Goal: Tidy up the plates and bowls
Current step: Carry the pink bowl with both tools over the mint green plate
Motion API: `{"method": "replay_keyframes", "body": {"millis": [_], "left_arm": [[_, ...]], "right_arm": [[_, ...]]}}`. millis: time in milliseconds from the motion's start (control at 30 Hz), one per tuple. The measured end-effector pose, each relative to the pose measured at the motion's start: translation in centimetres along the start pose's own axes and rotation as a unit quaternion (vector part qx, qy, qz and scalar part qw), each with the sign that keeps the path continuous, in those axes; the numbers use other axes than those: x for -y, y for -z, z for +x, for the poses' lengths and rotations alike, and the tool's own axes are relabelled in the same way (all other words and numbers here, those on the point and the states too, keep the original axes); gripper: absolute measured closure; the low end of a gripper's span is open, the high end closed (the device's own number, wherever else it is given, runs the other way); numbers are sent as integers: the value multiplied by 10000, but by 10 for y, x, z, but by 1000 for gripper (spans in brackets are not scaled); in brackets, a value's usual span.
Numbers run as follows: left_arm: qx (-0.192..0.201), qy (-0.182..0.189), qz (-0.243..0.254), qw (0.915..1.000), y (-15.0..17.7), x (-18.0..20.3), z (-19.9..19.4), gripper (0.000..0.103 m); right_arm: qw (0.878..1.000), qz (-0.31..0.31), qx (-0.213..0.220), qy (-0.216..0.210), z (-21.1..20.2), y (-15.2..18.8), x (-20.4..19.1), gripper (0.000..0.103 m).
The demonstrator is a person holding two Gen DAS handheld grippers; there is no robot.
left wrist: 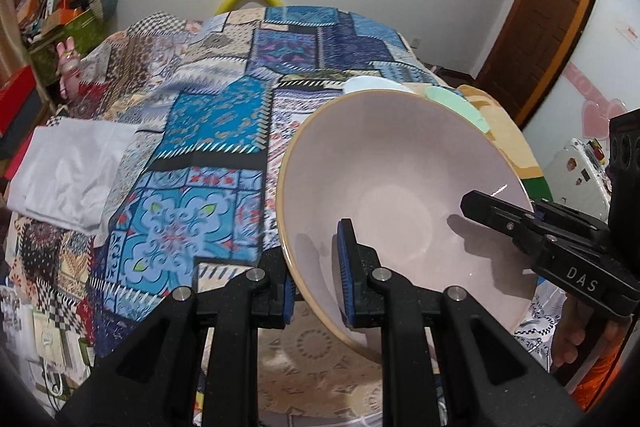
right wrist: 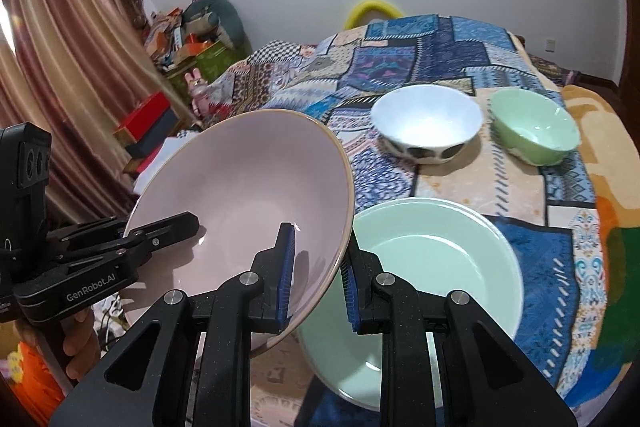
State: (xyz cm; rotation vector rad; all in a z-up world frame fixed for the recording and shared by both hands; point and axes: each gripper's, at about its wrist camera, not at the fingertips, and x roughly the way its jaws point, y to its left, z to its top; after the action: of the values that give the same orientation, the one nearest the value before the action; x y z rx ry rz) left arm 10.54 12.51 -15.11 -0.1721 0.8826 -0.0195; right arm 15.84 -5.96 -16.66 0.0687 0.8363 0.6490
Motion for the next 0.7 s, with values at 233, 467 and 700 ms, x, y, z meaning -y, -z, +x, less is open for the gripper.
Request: {"method": "replay_keyframes", "body": {"millis": [233, 467, 700], "left_arm": [[-131, -59, -236, 9996, 10, -28, 10, 85], [-342, -99, -452, 9983, 19, -51, 29, 85], [-548, -198, -595, 9965, 28, -73, 48, 85]], "right_arm": [[9996, -129, -245, -35, 23, 2, -18, 83], [9983, -242, -533, -31, 49, 5, -29, 83], [9958, -311, -853, -72, 79, 10, -34, 83]]}}
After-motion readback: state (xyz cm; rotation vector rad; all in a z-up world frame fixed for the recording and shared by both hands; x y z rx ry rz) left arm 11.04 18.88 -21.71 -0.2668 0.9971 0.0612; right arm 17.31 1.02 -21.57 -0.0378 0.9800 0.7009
